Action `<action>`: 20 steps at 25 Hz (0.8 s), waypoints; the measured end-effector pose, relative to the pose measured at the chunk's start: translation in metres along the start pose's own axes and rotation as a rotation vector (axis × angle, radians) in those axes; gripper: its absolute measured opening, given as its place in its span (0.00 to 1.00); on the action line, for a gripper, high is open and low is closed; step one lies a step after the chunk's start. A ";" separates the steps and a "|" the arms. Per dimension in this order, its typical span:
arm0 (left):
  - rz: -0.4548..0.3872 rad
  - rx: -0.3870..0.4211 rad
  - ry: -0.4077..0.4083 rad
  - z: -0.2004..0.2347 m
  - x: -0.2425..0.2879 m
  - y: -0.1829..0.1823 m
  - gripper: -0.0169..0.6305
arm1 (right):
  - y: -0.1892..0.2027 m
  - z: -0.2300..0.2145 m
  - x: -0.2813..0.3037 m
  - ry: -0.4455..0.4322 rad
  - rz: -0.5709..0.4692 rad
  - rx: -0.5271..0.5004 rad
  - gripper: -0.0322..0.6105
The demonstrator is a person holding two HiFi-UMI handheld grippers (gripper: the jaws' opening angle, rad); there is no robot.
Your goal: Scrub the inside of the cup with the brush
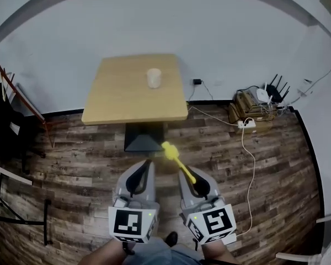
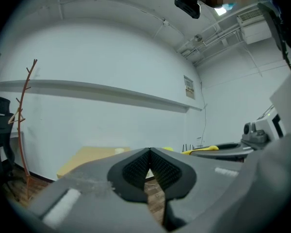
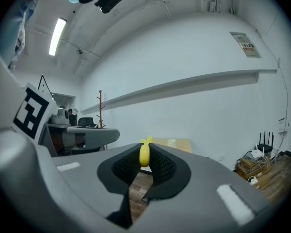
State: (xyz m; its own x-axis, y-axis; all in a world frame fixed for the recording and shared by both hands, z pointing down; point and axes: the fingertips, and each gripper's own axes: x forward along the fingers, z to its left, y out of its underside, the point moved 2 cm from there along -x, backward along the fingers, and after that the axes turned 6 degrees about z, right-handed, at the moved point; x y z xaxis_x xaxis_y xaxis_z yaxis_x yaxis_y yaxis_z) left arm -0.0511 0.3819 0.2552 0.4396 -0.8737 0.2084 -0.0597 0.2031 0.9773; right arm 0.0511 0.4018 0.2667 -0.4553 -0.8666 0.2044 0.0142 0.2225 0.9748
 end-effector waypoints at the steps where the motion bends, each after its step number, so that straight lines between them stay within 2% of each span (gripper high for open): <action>1: -0.005 0.000 0.008 0.007 0.012 -0.005 0.05 | -0.006 -0.005 0.011 0.007 -0.002 -0.003 0.11; 5: -0.014 -0.023 0.032 0.034 0.054 -0.027 0.05 | -0.025 -0.024 0.055 0.040 -0.008 -0.001 0.11; 11: -0.038 0.016 0.052 0.076 0.100 -0.044 0.05 | -0.047 -0.031 0.116 0.036 -0.010 -0.017 0.11; 20: -0.020 -0.009 0.075 0.096 0.139 -0.046 0.05 | -0.060 -0.047 0.155 0.049 -0.002 -0.037 0.11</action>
State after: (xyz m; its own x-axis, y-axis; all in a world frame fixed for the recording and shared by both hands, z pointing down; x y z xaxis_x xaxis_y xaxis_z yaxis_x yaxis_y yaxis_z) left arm -0.0737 0.2084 0.2429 0.5065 -0.8421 0.1851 -0.0420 0.1903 0.9808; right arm 0.0213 0.2330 0.2444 -0.4108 -0.8882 0.2059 0.0464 0.2052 0.9776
